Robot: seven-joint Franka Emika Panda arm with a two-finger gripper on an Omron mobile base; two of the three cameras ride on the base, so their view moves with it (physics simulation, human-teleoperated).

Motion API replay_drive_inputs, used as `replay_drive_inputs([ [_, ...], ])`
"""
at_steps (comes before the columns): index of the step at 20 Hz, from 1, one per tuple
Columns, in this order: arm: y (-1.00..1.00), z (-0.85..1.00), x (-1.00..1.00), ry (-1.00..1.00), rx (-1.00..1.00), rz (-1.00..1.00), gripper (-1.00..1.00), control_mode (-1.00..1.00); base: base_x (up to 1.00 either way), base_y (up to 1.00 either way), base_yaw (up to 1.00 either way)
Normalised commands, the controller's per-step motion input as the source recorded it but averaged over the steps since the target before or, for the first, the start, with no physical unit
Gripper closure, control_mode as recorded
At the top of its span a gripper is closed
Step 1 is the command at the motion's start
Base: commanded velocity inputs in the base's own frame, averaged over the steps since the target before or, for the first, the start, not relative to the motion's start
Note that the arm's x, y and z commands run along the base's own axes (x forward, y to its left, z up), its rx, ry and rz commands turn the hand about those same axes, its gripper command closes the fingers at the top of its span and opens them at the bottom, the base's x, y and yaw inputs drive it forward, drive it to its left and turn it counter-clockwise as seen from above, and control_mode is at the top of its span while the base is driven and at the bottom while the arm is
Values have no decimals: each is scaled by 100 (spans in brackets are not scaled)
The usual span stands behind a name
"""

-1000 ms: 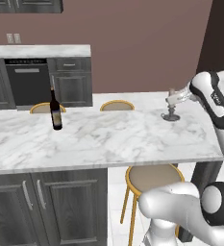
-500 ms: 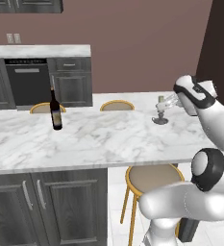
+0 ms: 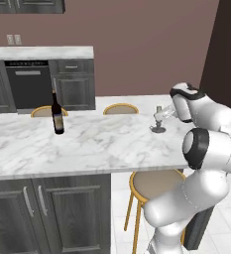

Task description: Get the candle and the wine from the cabinet and move them to the dining counter.

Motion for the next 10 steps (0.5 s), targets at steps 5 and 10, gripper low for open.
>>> replay_drive_inputs([
  [5, 0, -39, 33, 0, 1, 0, 100, -100, 0, 0, 0],
  [10, 0, -26, 20, 0, 1, 0, 100, -100, 0, 0, 0],
])
